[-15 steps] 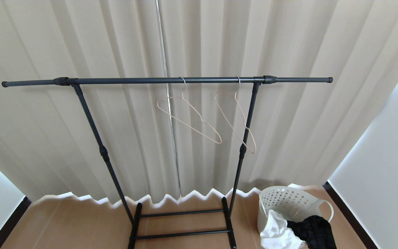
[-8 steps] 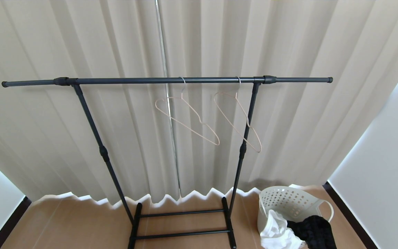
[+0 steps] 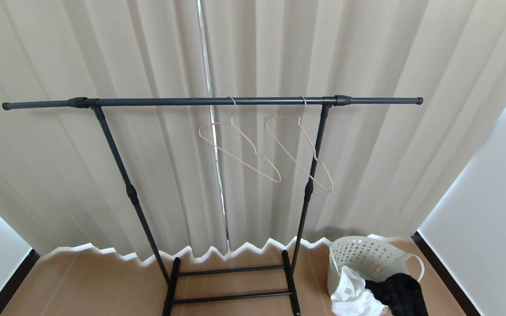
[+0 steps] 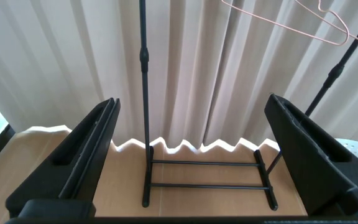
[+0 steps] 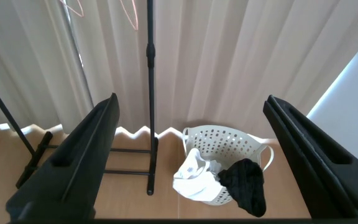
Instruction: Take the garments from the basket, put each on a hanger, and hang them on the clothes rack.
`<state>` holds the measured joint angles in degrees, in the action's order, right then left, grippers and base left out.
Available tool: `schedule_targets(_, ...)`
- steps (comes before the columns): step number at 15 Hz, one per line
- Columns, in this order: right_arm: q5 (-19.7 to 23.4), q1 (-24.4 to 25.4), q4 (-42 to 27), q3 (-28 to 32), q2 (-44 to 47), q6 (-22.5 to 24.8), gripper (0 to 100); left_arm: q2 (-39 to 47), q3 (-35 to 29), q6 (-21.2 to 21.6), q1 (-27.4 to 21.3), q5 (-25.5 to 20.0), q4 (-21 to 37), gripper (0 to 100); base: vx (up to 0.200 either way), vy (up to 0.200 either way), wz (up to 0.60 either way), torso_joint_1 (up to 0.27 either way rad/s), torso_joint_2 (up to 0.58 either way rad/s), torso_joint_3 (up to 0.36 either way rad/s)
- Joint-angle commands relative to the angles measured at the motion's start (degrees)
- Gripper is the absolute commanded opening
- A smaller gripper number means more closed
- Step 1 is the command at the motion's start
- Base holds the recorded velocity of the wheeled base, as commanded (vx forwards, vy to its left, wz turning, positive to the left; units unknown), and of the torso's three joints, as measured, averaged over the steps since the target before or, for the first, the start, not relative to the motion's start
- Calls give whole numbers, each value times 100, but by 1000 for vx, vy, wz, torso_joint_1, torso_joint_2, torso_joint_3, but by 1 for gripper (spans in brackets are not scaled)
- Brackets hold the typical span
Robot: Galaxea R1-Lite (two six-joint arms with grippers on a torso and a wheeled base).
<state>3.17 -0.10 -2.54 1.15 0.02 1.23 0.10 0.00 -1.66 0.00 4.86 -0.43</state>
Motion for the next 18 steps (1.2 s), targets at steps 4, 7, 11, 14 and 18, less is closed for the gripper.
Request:
schedule_targets(4,8,1,-1,0,-2,35,100,-1,0,-1,0,6,-1,100,0,0,0,-148,329,178)
schedule_targets(7,8,1,-1,0,-2,35,100,-1,0,-1,0,6,-1,100,0,0,0,-150,334,176)
schedule_targets(11,-1,1,-1,0,-2,-26,100,-1,0,-1,0,6,-10,100,0,0,0,-150,352,192)
schedule_targets(14,8,1,-1,0,-2,-9,100,-1,0,-1,0,15,-10,100,0,0,0,-157,356,196)
schedule_targets(18,8,1,-1,0,-2,0,100,-1,0,-1,0,6,-10,100,0,0,0,-163,386,214)
